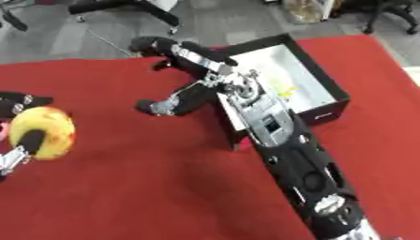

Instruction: Pick up the objects with one hand, pass them to the other hand, and then place them into the box on the other side of the table.

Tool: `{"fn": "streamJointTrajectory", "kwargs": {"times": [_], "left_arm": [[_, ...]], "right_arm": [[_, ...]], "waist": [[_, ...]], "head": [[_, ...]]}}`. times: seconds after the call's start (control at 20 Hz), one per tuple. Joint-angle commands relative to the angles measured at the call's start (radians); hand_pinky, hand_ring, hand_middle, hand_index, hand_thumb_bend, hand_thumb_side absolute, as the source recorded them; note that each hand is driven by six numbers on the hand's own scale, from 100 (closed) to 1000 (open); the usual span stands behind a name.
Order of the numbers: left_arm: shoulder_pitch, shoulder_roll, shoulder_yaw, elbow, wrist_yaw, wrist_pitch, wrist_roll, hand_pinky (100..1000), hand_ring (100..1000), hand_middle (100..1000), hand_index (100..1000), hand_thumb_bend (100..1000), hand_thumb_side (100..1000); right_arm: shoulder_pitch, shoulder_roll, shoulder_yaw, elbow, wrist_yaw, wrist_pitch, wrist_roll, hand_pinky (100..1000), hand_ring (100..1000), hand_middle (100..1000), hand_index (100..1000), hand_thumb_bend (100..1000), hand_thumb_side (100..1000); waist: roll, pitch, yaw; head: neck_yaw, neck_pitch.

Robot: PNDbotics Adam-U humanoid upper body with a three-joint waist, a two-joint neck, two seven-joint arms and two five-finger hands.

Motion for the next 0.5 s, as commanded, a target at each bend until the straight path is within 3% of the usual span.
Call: {"fn": "streamJointTrajectory", "kwargs": {"times": [0.05, 0.5], "left_arm": [[-0.017, 0.006, -0.001, -0.024, -0.013, -0.029, 0.021, 917, 580, 485, 477, 100, 391], [-0.005, -0.013, -0.017, -0.039, -0.084, -0.108, 0.064, 883, 579, 477, 476, 100, 345]], "right_arm": [[-0.026, 0.003, 0.008, -0.02, -0.014, 0.018, 0.013, 882, 924, 1000, 923, 434, 172], [-0.022, 0.012, 0.031, -0.035, -0.102, 0.111, 0.089, 873, 901, 1000, 924, 466, 174]], "waist": [[-0.013, -0.019, 0.004], [-0.02, -0.014, 0.007]], "head": [[-0.008, -0.02], [-0.046, 0.001]]}}
